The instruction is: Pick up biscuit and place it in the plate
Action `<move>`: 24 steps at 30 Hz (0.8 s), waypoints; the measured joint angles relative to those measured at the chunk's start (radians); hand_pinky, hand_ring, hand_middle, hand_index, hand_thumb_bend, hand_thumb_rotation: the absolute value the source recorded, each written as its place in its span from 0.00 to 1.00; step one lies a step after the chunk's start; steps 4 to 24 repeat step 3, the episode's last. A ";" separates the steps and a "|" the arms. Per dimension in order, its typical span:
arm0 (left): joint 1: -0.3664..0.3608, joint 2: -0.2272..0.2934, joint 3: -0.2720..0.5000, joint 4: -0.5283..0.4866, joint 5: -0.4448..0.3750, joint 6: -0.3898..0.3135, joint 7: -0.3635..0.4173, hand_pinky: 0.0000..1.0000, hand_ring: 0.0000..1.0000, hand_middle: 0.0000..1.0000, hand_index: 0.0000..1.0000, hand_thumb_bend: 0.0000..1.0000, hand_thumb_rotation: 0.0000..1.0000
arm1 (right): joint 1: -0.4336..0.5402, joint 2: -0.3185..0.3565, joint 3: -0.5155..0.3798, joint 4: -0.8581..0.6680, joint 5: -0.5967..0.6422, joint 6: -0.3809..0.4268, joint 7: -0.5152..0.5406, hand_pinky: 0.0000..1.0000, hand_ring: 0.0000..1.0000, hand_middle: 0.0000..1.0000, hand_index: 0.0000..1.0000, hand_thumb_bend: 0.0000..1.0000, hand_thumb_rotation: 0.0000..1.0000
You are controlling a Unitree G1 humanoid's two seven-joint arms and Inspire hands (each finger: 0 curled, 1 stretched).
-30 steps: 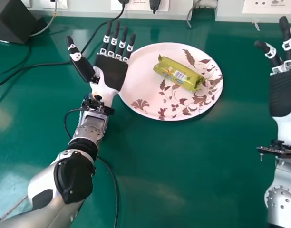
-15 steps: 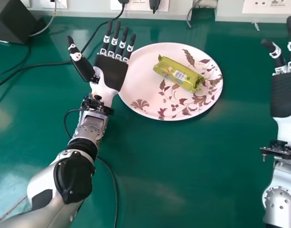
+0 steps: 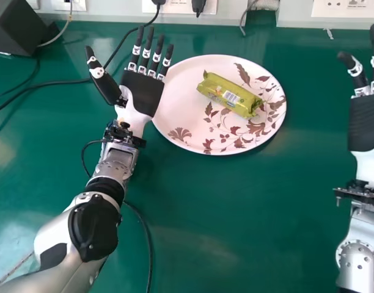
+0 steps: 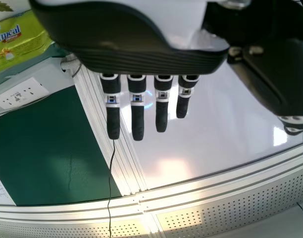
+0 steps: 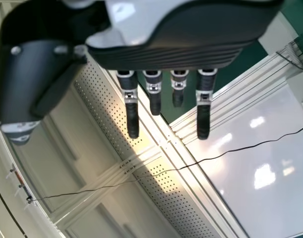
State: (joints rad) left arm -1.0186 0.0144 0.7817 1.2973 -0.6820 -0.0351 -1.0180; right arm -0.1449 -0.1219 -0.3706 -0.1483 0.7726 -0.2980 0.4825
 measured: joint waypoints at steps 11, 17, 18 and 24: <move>0.000 0.000 0.000 0.000 -0.001 0.001 0.000 0.70 0.78 0.88 0.96 0.98 0.41 | 0.001 0.008 0.005 -0.004 -0.009 0.000 -0.006 0.62 0.77 0.96 0.77 1.00 0.08; 0.000 0.000 0.000 0.000 -0.001 0.001 0.000 0.70 0.78 0.88 0.96 0.98 0.41 | 0.001 0.008 0.005 -0.004 -0.009 0.000 -0.006 0.62 0.77 0.96 0.77 1.00 0.08; 0.000 0.000 0.000 0.000 -0.001 0.001 0.000 0.70 0.78 0.88 0.96 0.98 0.41 | 0.001 0.008 0.005 -0.004 -0.009 0.000 -0.006 0.62 0.77 0.96 0.77 1.00 0.08; 0.000 0.000 0.000 0.000 -0.001 0.001 0.000 0.70 0.78 0.88 0.96 0.98 0.41 | 0.001 0.008 0.005 -0.004 -0.009 0.000 -0.006 0.62 0.77 0.96 0.77 1.00 0.08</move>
